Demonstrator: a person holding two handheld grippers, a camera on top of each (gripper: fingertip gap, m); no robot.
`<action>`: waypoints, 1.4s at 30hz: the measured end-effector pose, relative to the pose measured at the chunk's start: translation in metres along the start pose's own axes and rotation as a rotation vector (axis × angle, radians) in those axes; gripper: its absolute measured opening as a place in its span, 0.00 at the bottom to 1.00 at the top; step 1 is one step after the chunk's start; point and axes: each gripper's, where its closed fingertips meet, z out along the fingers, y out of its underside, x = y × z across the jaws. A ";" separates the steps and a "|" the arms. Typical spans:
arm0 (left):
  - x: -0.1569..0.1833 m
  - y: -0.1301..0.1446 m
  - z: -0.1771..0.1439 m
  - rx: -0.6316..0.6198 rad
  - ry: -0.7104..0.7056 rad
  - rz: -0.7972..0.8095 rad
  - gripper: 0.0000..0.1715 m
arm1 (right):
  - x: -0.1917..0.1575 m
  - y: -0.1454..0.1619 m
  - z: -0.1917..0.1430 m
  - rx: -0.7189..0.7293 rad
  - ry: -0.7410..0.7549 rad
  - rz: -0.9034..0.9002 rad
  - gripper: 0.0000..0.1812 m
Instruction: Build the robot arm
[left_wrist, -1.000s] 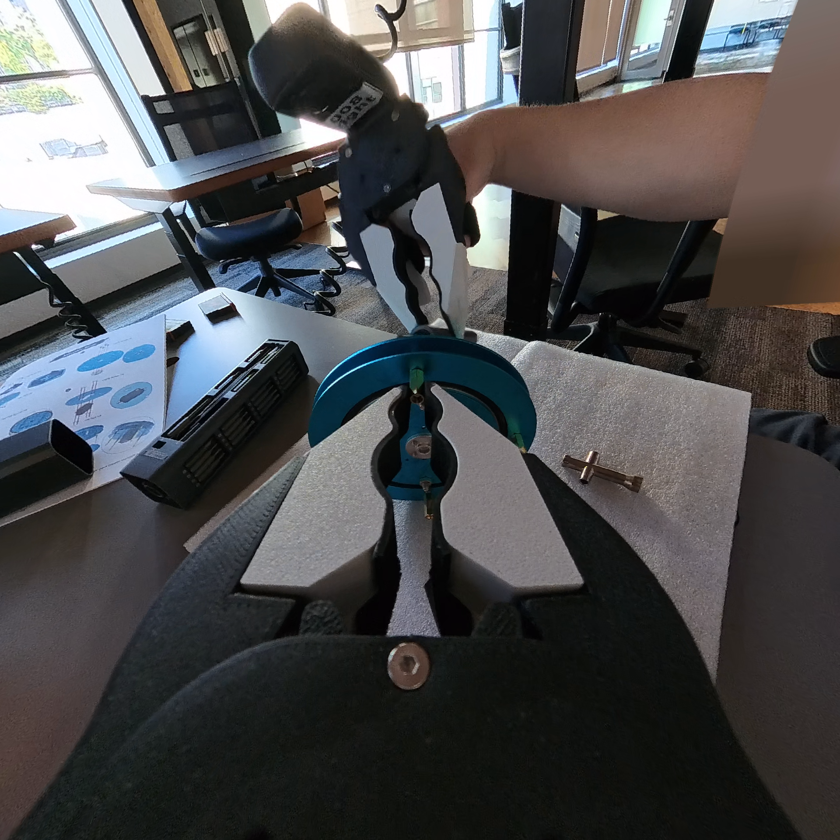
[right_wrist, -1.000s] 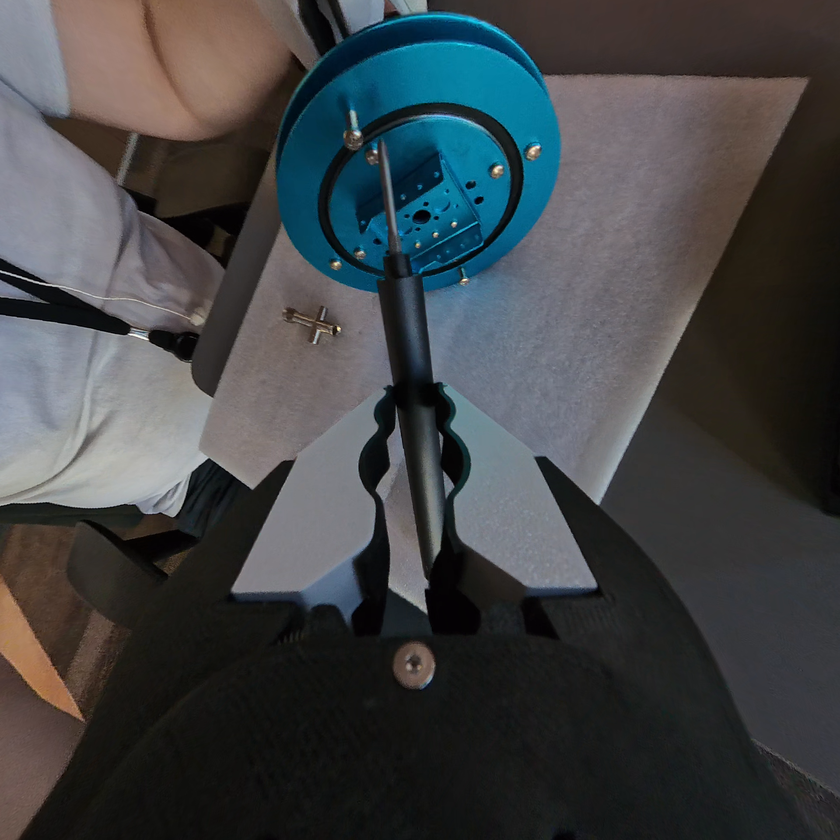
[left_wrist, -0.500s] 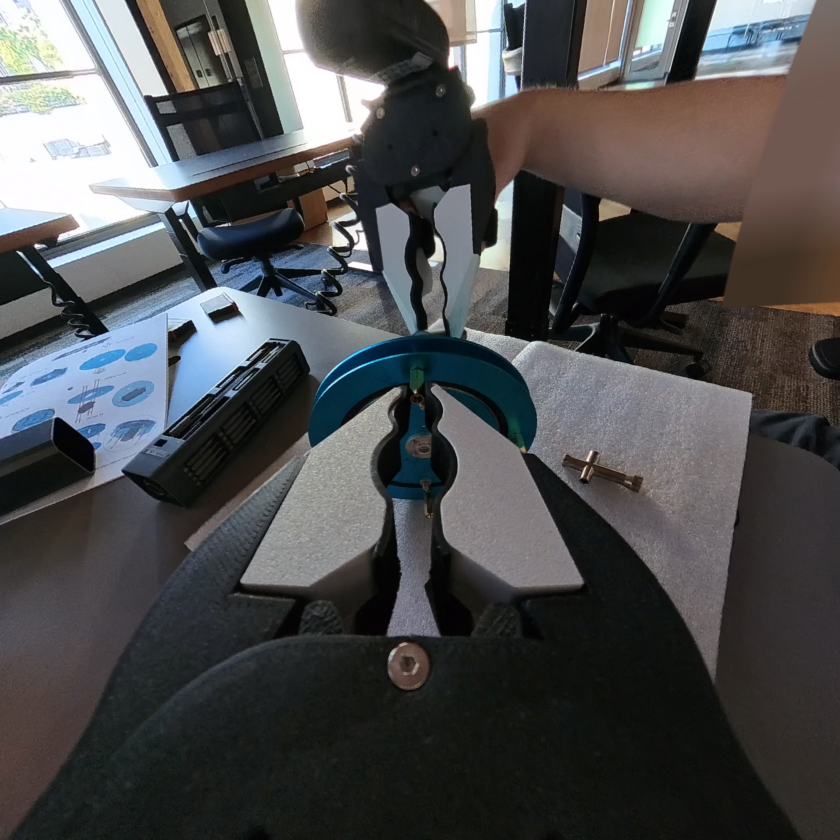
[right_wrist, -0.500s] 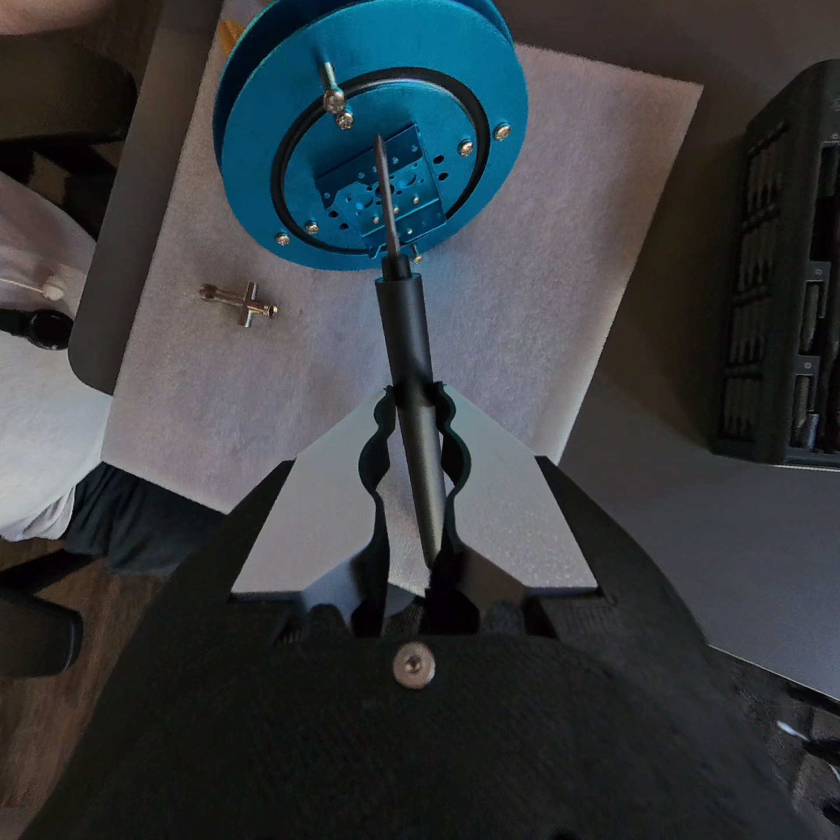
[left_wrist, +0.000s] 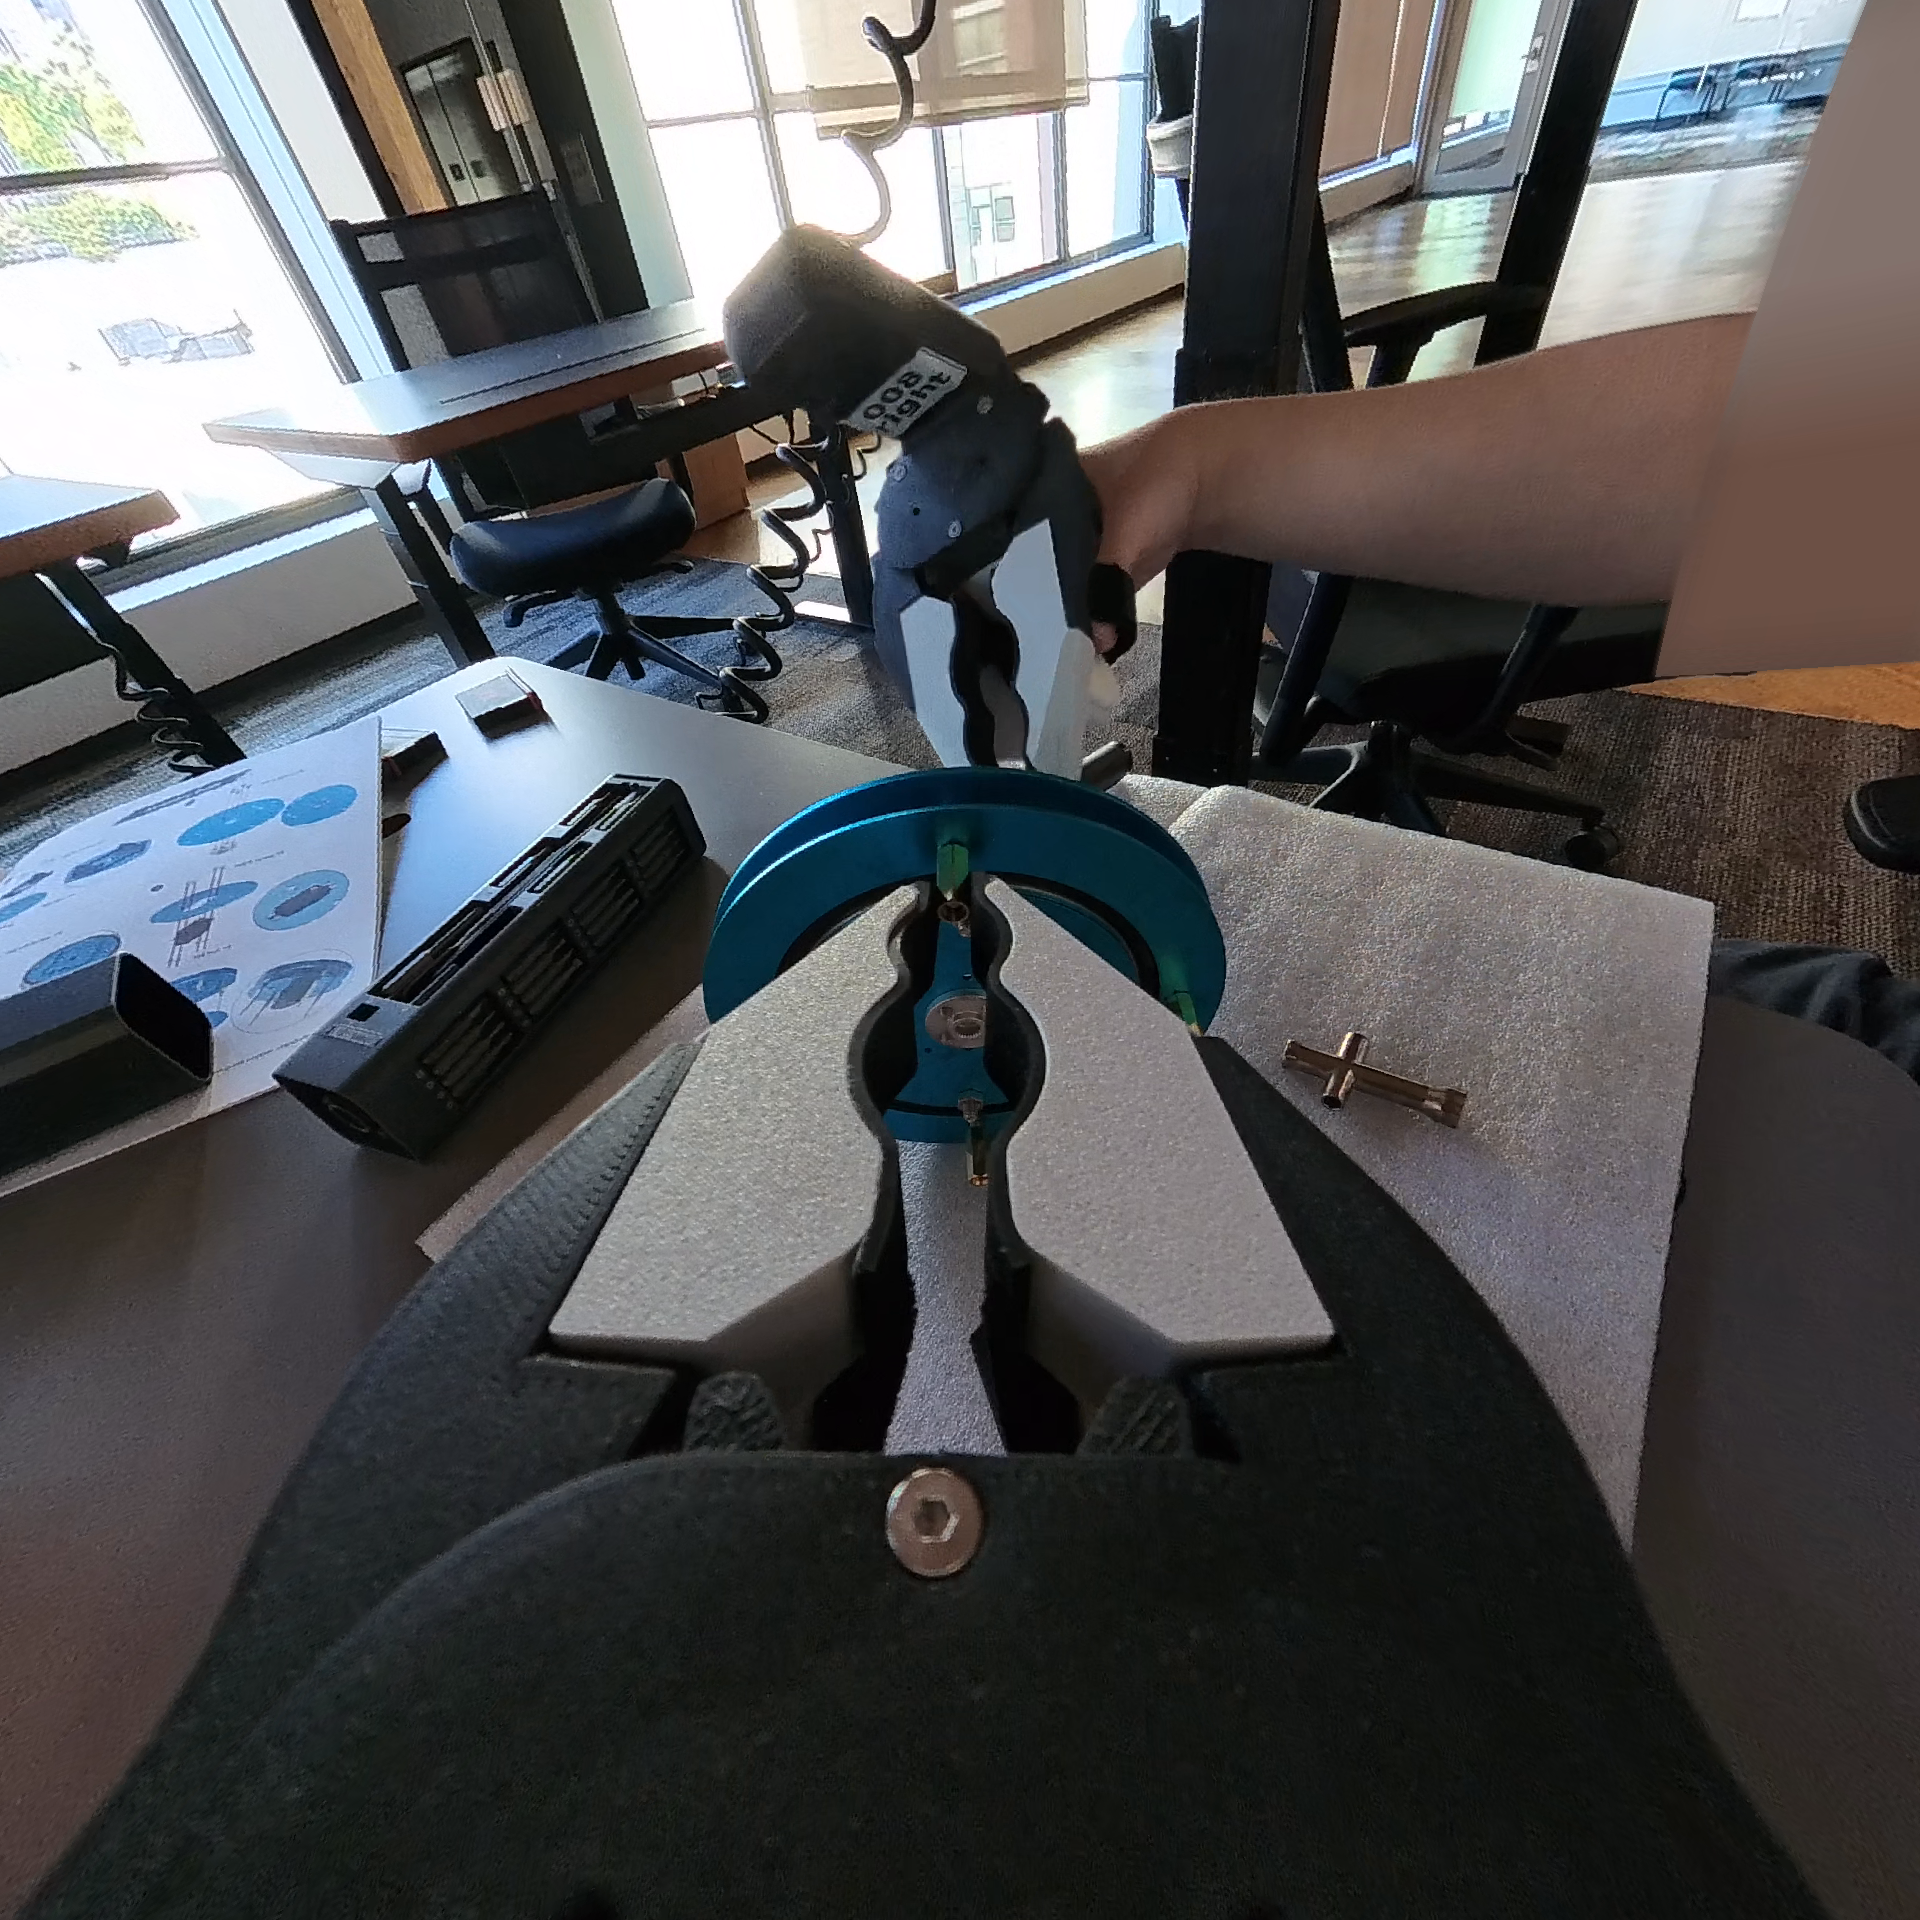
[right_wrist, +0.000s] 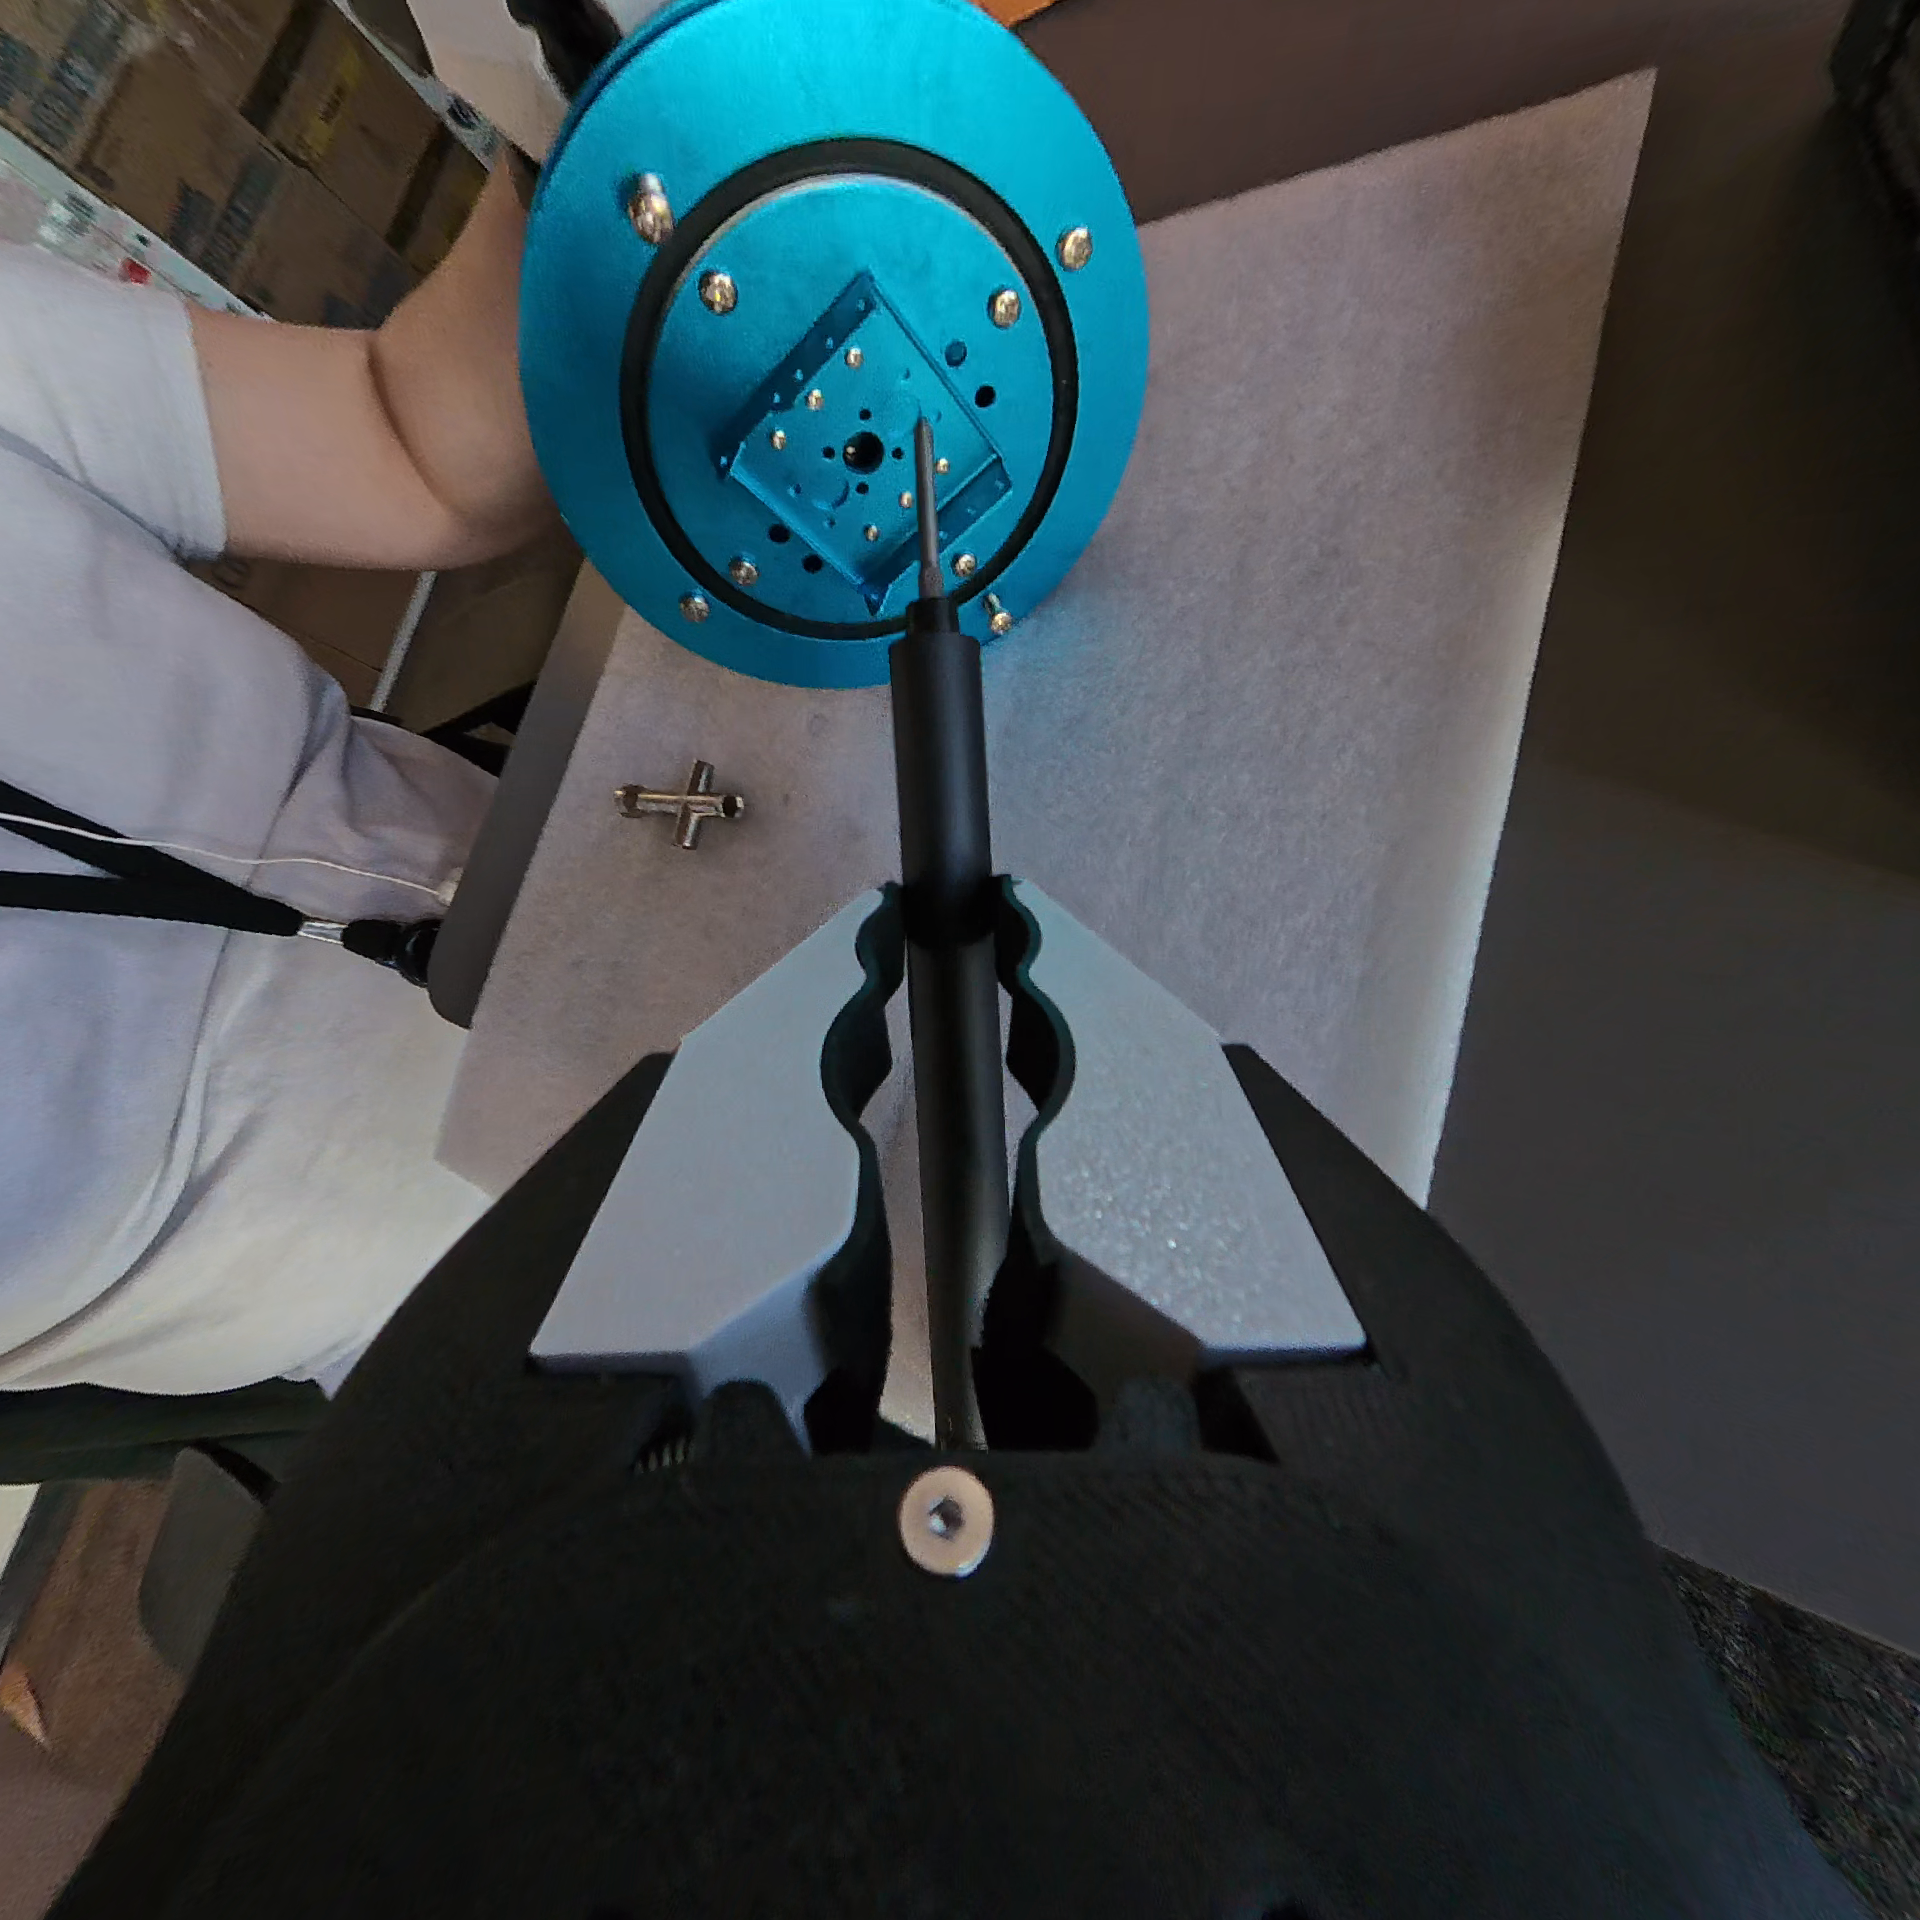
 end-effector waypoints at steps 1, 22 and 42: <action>0.000 0.000 0.000 0.000 0.000 0.000 0.02 | 0.000 0.002 0.000 -0.013 0.026 -0.013 0.08; 0.000 0.000 -0.001 0.000 0.000 0.001 0.02 | -0.003 -0.024 -0.042 -0.283 0.750 -0.457 0.09; 0.001 0.000 -0.001 0.001 0.006 0.004 0.02 | -0.009 -0.048 -0.048 -0.541 0.963 -0.789 0.09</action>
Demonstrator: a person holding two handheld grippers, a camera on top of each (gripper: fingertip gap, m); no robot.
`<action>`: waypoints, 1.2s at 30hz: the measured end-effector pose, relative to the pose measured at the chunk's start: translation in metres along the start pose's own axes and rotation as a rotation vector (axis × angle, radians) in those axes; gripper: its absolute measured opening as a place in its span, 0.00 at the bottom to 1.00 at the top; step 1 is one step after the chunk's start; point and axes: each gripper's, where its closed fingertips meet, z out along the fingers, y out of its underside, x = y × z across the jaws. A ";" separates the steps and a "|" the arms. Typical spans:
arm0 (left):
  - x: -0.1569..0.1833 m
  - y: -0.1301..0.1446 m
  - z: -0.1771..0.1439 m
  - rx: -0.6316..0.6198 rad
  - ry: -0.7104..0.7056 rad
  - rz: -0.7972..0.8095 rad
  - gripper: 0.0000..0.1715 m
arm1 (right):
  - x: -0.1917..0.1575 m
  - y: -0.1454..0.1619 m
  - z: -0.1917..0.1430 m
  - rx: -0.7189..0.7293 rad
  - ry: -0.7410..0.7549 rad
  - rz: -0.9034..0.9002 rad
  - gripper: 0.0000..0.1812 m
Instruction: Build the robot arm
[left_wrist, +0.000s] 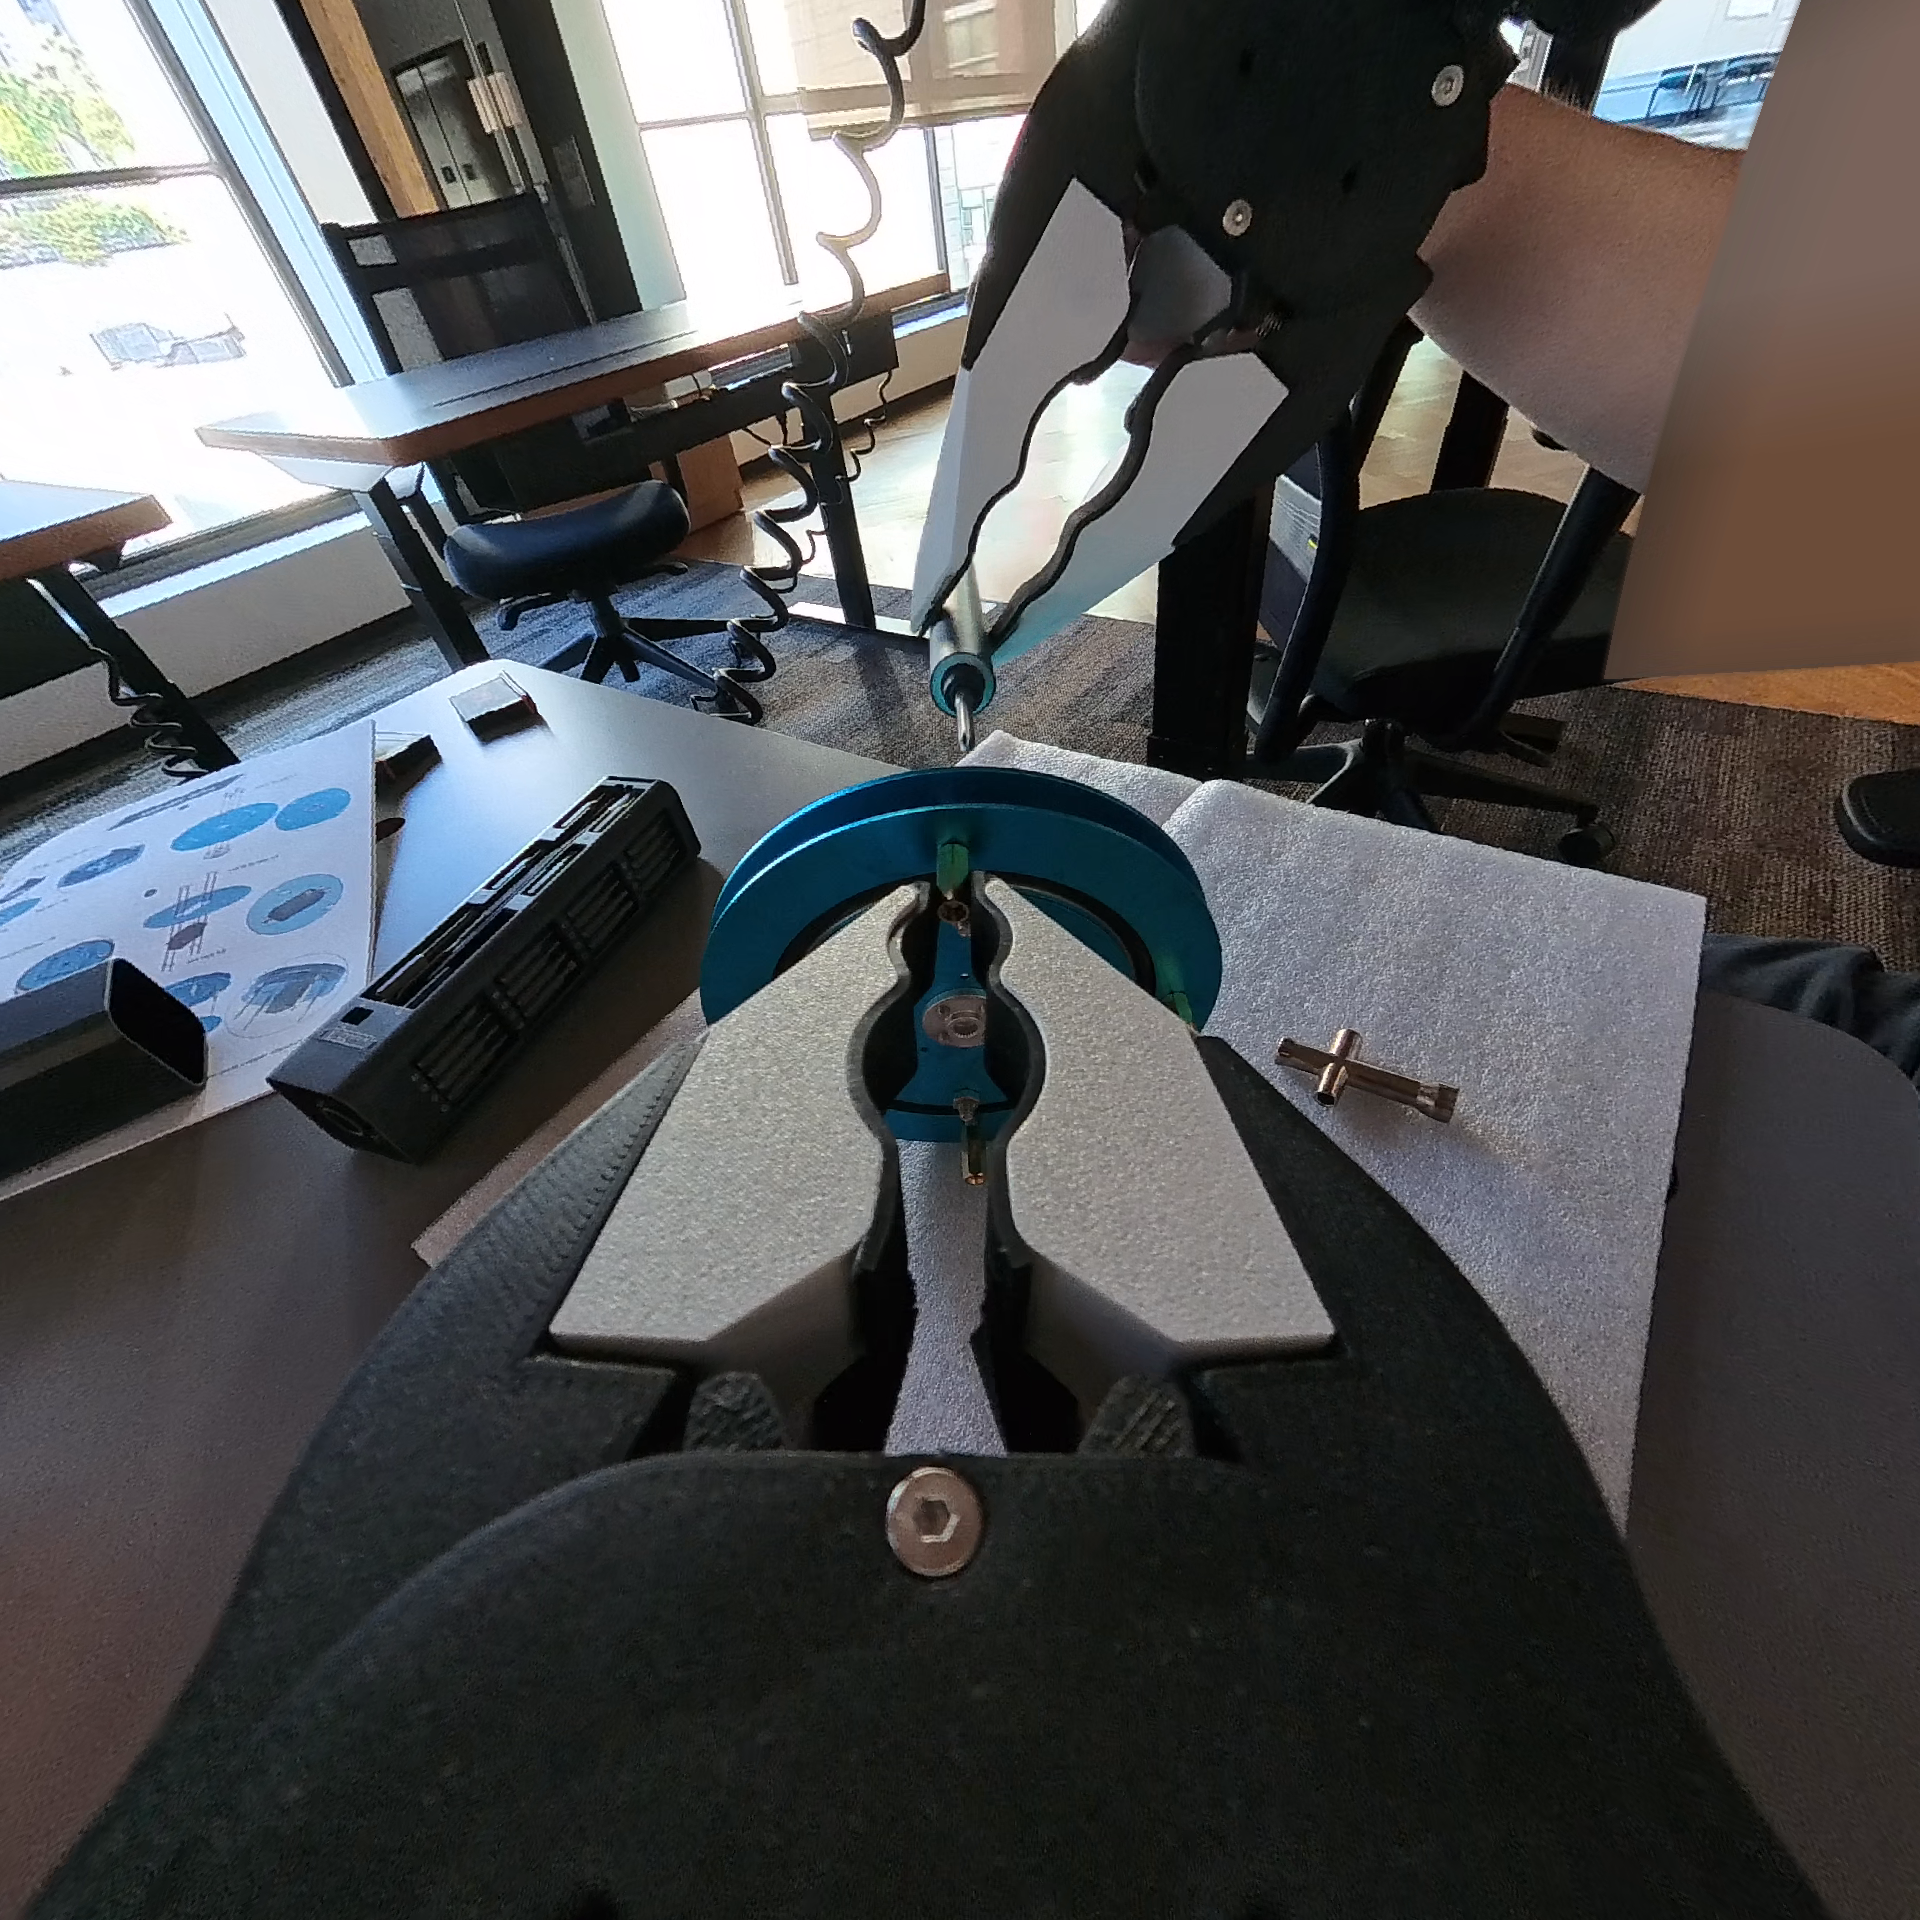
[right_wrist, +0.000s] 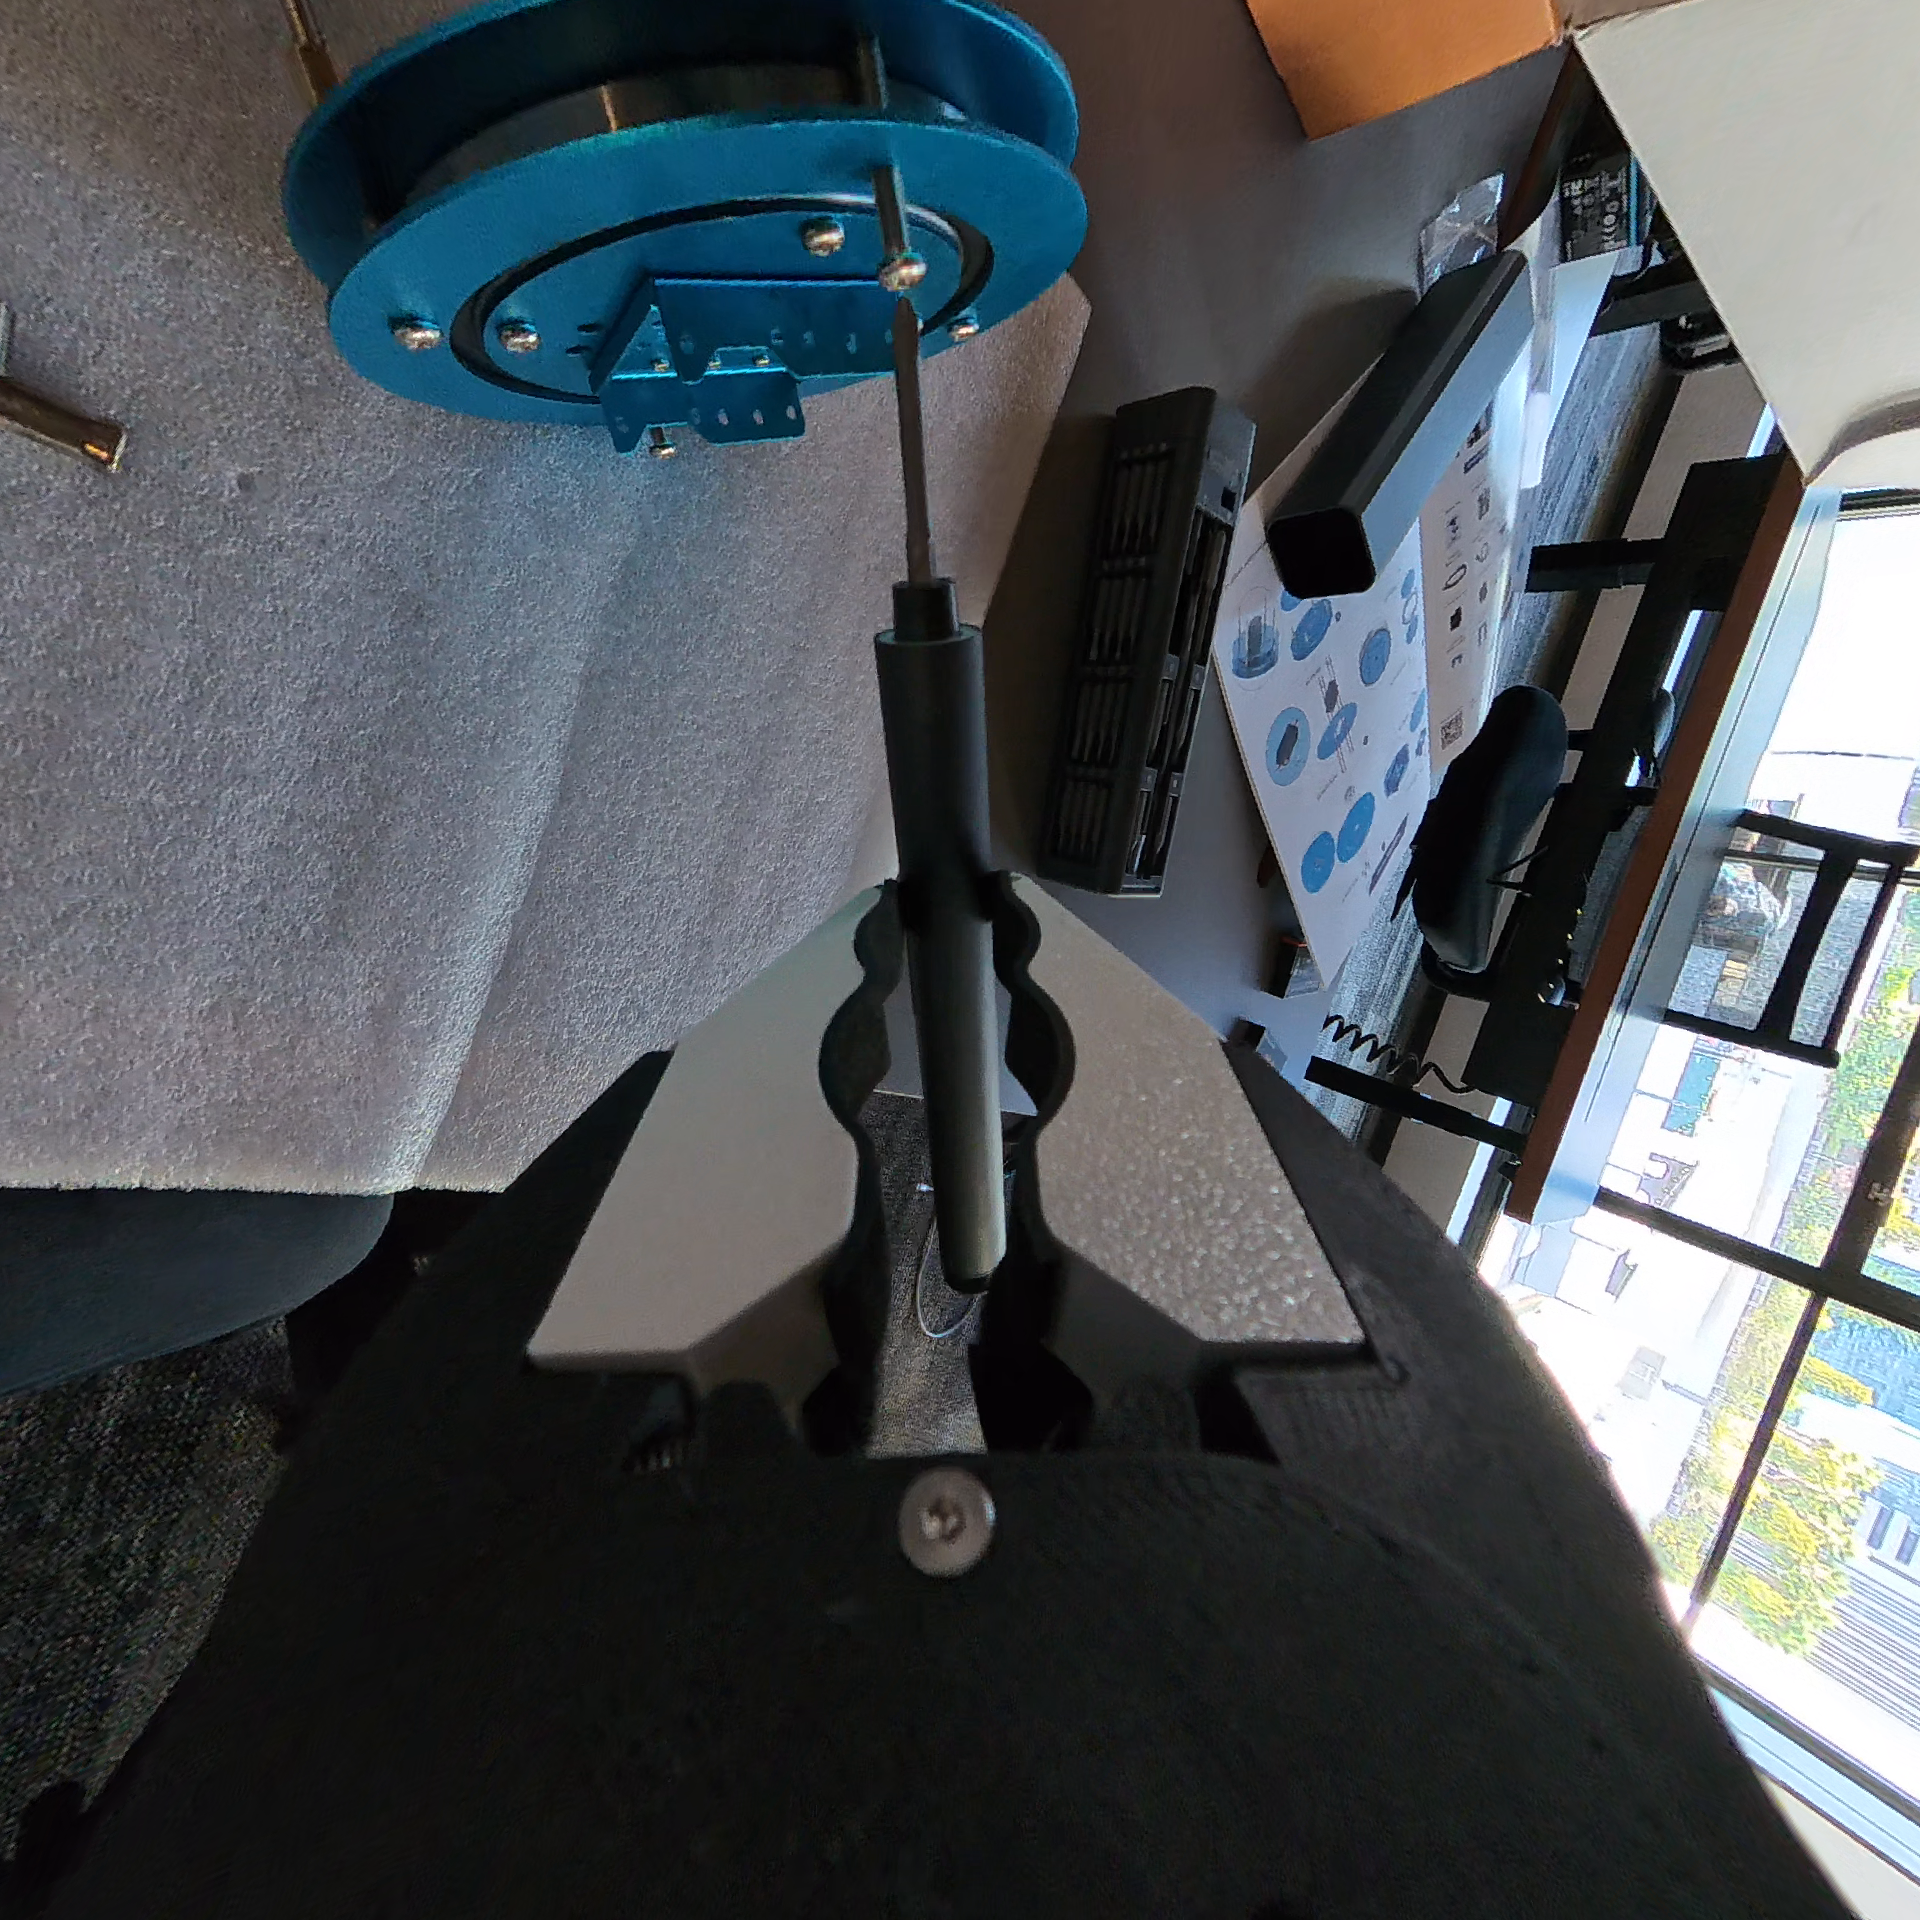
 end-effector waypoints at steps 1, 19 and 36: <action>0.000 0.000 0.000 0.000 0.000 0.001 0.02 | 0.000 0.000 0.000 -0.003 -0.003 -0.002 0.09; 0.001 0.000 0.000 -0.001 0.004 0.005 0.02 | 0.001 0.000 0.008 -0.056 -0.013 -0.028 0.09; 0.002 0.000 0.000 -0.002 0.005 0.009 0.02 | 0.002 0.001 0.011 -0.100 -0.023 -0.045 0.09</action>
